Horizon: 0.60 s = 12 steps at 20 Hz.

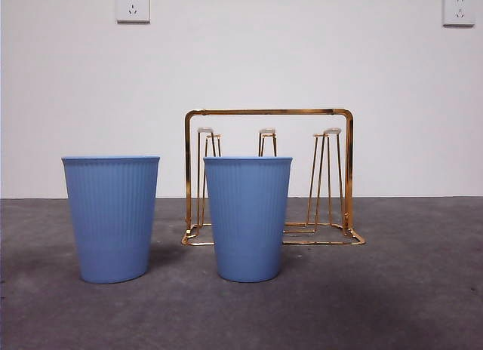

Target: Pick up cup 1,put cup 1 in the cup rack,pick up cup 2,put cup 2 in the cup rack

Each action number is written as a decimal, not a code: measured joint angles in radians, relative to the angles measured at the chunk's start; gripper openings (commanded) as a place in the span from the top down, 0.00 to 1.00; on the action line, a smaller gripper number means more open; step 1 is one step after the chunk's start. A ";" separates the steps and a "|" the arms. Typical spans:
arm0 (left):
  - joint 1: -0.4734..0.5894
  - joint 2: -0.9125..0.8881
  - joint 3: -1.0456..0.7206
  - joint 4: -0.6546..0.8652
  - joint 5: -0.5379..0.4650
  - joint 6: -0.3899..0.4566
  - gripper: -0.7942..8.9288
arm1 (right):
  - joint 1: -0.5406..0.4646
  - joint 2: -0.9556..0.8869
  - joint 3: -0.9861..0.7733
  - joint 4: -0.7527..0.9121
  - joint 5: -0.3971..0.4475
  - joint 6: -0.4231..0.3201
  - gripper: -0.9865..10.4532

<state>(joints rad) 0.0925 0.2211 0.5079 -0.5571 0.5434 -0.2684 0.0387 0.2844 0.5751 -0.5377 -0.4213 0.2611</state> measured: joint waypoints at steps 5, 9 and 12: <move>-0.001 0.087 0.114 -0.142 0.076 0.053 0.92 | 0.000 0.129 0.171 -0.167 -0.084 -0.088 0.92; -0.024 0.140 0.193 -0.223 0.086 0.105 0.92 | 0.000 0.223 0.291 -0.286 -0.129 -0.148 0.92; -0.048 0.175 0.249 -0.294 0.089 0.143 0.92 | 0.000 0.286 0.367 -0.388 -0.158 -0.200 0.92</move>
<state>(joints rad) 0.0444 0.3965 0.7570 -0.8509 0.6319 -0.1249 0.0391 0.5709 0.9424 -0.9257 -0.5789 0.0616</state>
